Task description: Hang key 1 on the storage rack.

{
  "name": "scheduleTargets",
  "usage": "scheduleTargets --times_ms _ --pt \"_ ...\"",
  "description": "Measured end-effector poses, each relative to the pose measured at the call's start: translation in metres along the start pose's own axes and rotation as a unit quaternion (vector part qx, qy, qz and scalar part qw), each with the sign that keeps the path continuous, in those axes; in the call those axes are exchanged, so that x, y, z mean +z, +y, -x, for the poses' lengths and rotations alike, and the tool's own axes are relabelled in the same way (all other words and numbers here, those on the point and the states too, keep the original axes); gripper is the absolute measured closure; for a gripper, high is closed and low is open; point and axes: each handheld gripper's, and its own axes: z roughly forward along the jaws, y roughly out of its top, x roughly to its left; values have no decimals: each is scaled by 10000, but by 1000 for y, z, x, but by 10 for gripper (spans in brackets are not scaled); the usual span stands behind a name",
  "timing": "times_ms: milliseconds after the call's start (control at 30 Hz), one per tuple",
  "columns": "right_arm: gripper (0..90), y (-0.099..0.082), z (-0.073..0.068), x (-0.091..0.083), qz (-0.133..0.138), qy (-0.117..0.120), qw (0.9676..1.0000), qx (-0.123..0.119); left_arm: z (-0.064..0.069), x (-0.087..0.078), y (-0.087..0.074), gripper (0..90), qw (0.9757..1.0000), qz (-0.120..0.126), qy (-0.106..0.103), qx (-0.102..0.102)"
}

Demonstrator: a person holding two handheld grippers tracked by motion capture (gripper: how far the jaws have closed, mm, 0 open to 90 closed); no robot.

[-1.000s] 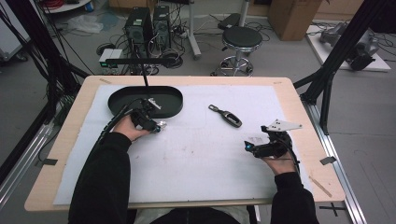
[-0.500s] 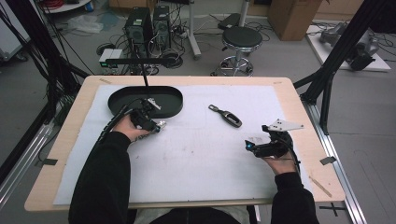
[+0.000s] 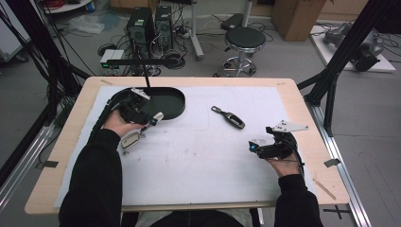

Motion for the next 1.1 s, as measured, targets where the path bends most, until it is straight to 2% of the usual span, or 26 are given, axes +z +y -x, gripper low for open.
scheduleTargets --times_ms 67,133,300,367,467,633,700,833,967,1100 --pt "15 0 0 0 -10 -11 10000 -24 0 -7 0 746 9999 101 -133 -17" --pt "15 0 0 1 -27 -5 10000 -36 -2 -17 0 746 9992 308 -230 -85" --pt "15 0 0 1 -28 -16 10000 -39 -7 -38 0 746 9980 564 -216 -163" --pt "15 0 0 2 -39 -13 10000 -10 -9 -47 2 746 9974 665 -273 -94" --pt "15 -1 1 2 -62 -28 10000 -24 -10 -60 7 746 9952 928 -317 -48" --pt "16 0 0 3 -55 -19 10000 -25 -14 -80 21 747 9903 1353 -307 -105" --pt "15 0 -1 3 -74 -4 10000 -36 -17 -86 24 747 9888 1454 -303 -138" --pt "15 0 0 4 -70 16 10000 -38 -23 -93 31 747 9885 1477 -191 -252" --pt "15 0 -1 3 -61 21 10000 -25 -28 -97 35 747 9861 1596 -239 -393" --pt "15 0 -1 3 -71 27 10000 -42 -31 -98 41 747 9870 1545 -215 -386"
